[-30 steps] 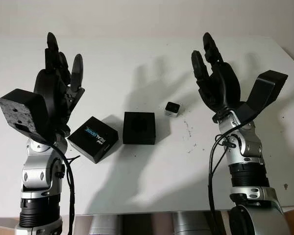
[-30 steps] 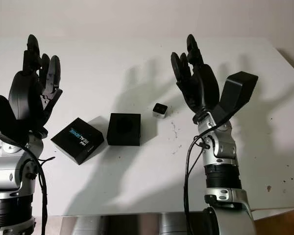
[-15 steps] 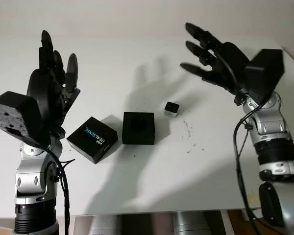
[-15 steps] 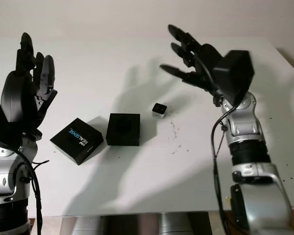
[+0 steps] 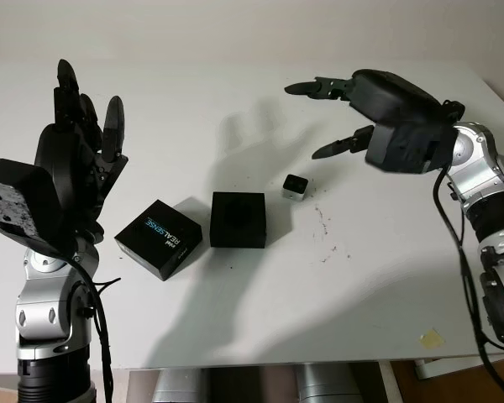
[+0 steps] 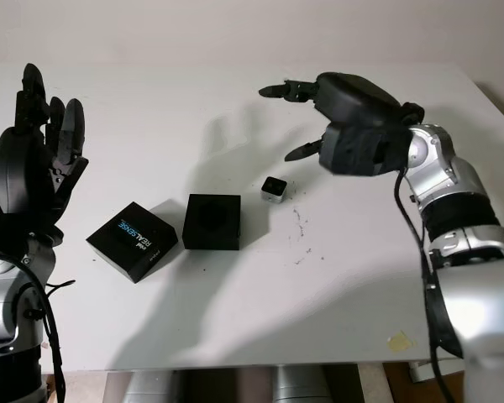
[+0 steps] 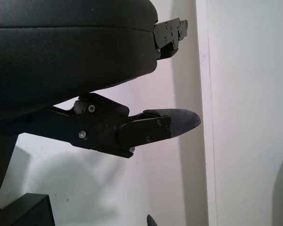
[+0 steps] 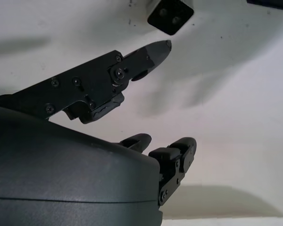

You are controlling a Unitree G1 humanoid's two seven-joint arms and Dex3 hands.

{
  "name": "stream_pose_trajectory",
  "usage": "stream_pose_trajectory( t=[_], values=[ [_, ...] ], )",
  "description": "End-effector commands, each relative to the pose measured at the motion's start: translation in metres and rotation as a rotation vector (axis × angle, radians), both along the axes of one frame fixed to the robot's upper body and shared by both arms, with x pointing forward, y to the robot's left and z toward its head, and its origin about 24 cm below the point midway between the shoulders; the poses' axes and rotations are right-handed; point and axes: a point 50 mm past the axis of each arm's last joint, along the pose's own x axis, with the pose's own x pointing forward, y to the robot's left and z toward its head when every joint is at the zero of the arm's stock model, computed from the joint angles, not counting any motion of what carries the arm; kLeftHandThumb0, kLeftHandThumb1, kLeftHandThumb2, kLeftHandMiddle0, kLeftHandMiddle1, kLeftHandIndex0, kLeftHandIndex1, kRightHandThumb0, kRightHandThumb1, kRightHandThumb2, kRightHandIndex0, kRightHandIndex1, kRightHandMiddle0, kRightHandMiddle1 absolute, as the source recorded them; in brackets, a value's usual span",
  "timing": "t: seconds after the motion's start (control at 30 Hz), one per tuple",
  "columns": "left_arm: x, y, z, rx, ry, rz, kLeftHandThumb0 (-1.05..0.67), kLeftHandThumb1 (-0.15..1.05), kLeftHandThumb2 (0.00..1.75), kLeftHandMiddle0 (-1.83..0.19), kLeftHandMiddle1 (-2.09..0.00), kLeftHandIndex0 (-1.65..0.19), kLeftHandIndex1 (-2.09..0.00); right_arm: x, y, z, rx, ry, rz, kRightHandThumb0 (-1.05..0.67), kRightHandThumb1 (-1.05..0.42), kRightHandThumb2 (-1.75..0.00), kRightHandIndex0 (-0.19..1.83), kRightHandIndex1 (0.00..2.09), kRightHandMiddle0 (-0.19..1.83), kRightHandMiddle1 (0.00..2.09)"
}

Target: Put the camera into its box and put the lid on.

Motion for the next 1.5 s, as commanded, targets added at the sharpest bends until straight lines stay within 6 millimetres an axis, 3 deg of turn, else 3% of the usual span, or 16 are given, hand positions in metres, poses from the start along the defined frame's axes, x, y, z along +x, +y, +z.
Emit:
stream_pose_trajectory(
  t=[0.0,0.3,0.67,1.47],
  values=[
    [-0.002,0.0,0.005,0.01,-0.019,-0.007,-0.48,1.05,0.51,0.19,0.0,0.19,0.0,-0.001,-0.002,0.008,-0.086,-0.051,0.02,-0.32,-0.82,-0.06,0.41,0.16,0.4,0.2],
    [-0.002,0.0,0.004,-0.014,-0.017,-0.003,-0.49,1.05,0.47,0.19,0.0,0.19,0.0,-0.003,0.006,-0.007,-0.301,-0.099,0.121,-0.29,-0.83,-0.06,0.45,0.15,0.45,0.19],
    [0.001,-0.001,0.005,-0.014,-0.018,-0.005,-0.5,1.05,0.47,0.19,0.0,0.19,0.0,-0.002,0.011,-0.019,-0.403,-0.085,0.171,-0.3,-0.83,-0.05,0.48,0.12,0.49,0.14],
    [0.003,-0.003,0.008,0.019,-0.032,-0.008,-0.49,1.05,0.52,0.19,0.0,0.19,0.0,-0.003,0.013,-0.037,-0.361,-0.085,0.179,-0.26,-0.86,-0.06,0.56,0.09,0.59,0.11]
  ],
)
